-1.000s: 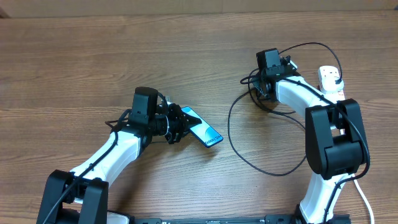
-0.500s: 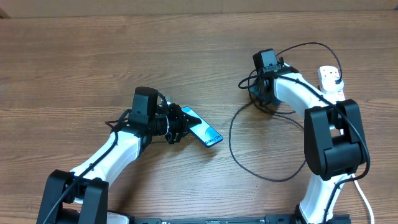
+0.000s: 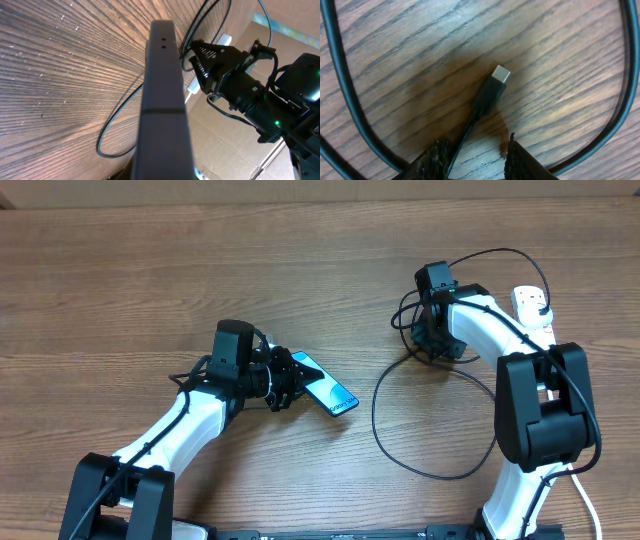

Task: Plug charger to phone and switch on socket
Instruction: 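Move the right gripper to the black cable's USB-C plug and grasp it, then carry the USB-C plug with the right gripper to the phone's bottom port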

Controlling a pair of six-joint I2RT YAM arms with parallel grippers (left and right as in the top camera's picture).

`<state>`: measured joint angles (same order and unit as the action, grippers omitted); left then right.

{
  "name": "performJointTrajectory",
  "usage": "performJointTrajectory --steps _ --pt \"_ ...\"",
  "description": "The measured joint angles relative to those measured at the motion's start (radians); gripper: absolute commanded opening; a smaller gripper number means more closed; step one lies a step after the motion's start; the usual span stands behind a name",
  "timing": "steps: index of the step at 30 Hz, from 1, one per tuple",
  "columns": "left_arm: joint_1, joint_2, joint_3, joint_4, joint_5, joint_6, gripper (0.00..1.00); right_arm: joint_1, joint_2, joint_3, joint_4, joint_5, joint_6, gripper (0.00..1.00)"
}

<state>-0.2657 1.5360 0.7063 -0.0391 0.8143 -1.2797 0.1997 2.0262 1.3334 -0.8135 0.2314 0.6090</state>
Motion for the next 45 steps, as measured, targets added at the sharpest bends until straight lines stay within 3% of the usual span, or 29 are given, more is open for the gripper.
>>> performJointTrajectory --steps 1,4,7,19,29,37,45 --pt "0.000 0.000 0.000 -0.002 0.000 0.000 0.07 -0.003 0.000 0.000 0.002 -0.018 0.017 0.38" --pt "0.000 0.000 0.000 -0.007 0.000 0.000 0.07 -0.003 -0.001 0.000 0.009 -0.082 0.048 0.15" --pt "0.000 0.000 0.000 -0.007 0.000 0.000 0.07 -0.003 -0.002 0.000 0.011 -0.137 0.068 0.04" --pt "0.000 0.000 0.000 -0.006 0.050 0.027 0.04 -0.008 -0.001 0.006 0.041 -0.187 0.038 0.04" --pt "0.000 0.000 0.000 0.039 0.160 0.136 0.04 -0.021 -0.003 0.167 -0.116 -0.191 -0.116 0.04" --pt "0.048 0.000 0.000 0.301 0.351 0.166 0.04 -0.022 -0.341 0.192 -0.303 -0.356 -0.266 0.04" --pt "0.142 0.000 0.000 0.397 0.473 0.162 0.04 -0.006 -0.630 0.196 -0.538 -0.566 -0.388 0.04"
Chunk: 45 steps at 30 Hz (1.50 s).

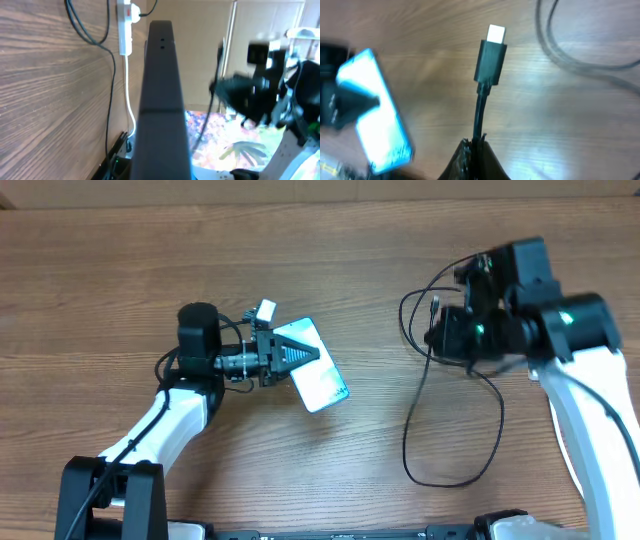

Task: Plug charger to phone and switch on socket
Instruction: 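Carry the USB-C plug with the right gripper to the phone's bottom port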

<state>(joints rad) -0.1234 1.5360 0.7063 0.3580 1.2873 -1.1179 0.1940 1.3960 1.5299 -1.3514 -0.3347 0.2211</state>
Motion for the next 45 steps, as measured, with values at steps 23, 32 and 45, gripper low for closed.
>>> performJointTrajectory --steps 23,32,45 --pt "0.019 0.000 0.000 0.270 0.090 -0.263 0.04 0.715 -0.153 -0.199 0.085 0.090 0.104 0.04" --pt "0.019 0.000 0.000 0.270 0.094 -0.297 0.04 0.724 -0.117 -0.199 0.099 0.130 0.154 0.04" --pt "0.019 0.000 0.000 0.270 0.117 -0.311 0.04 0.724 -0.117 -0.199 0.103 0.133 0.168 0.04"
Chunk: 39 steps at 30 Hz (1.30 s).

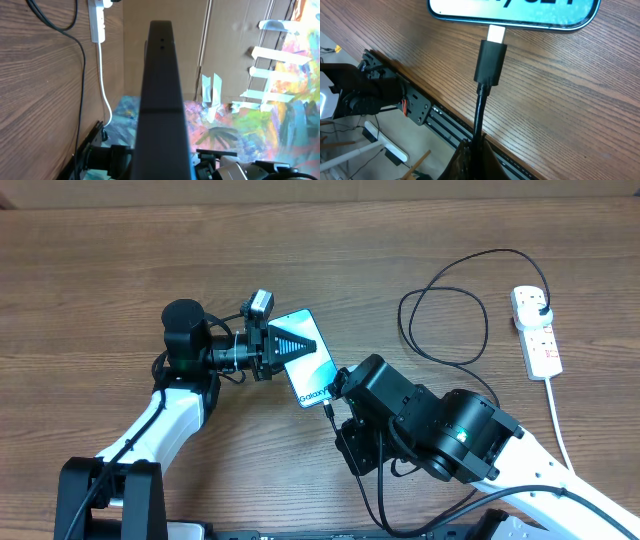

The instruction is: Plug charger to phone and switch on socket

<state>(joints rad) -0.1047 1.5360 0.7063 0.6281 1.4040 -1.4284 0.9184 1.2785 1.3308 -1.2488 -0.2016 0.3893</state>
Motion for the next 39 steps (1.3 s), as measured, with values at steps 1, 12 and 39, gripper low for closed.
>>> performJointTrajectory --steps 1,12,39 --pt "0.000 0.000 0.000 0.000 0.000 -0.008 0.04 0.000 0.000 0.000 0.000 0.000 0.000 0.04" --pt "0.001 0.000 0.000 0.000 0.003 -0.059 0.04 0.000 0.006 0.000 -0.003 0.043 -0.008 0.04" --pt "0.012 0.026 0.000 -0.005 0.025 0.018 0.04 0.013 0.006 0.000 -0.028 0.009 -0.205 0.04"
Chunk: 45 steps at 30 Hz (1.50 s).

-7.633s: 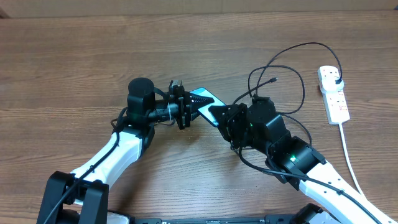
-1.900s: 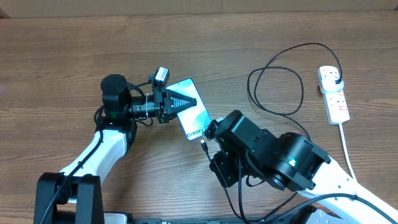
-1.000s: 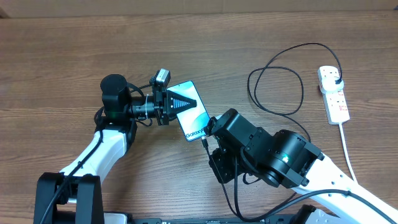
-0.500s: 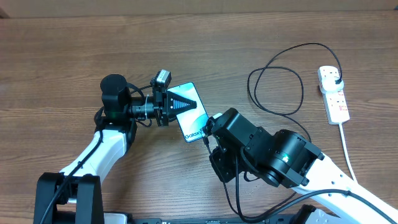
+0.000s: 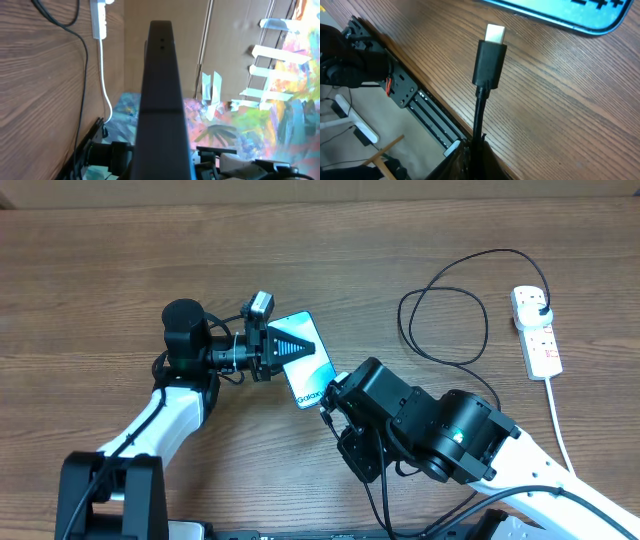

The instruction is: Plug charger to phone and switch on socket

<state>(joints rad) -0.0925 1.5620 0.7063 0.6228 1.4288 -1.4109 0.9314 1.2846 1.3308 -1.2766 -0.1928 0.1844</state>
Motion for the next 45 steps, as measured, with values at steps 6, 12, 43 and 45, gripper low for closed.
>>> performJointTrajectory --steps 6,12,43,45 --pt "0.003 0.059 0.000 -0.002 0.000 0.001 0.04 0.000 0.004 0.000 0.000 0.023 -0.002 0.04" --pt "0.003 0.062 0.000 0.001 0.001 0.001 0.04 0.000 0.053 0.000 -0.007 0.050 -0.006 0.04" --pt "0.003 0.062 0.000 0.003 0.029 0.079 0.04 0.013 0.082 0.000 -0.004 0.071 0.030 0.04" --pt "0.003 0.062 0.000 0.003 0.031 0.079 0.04 0.013 0.082 0.000 -0.003 0.076 0.046 0.04"
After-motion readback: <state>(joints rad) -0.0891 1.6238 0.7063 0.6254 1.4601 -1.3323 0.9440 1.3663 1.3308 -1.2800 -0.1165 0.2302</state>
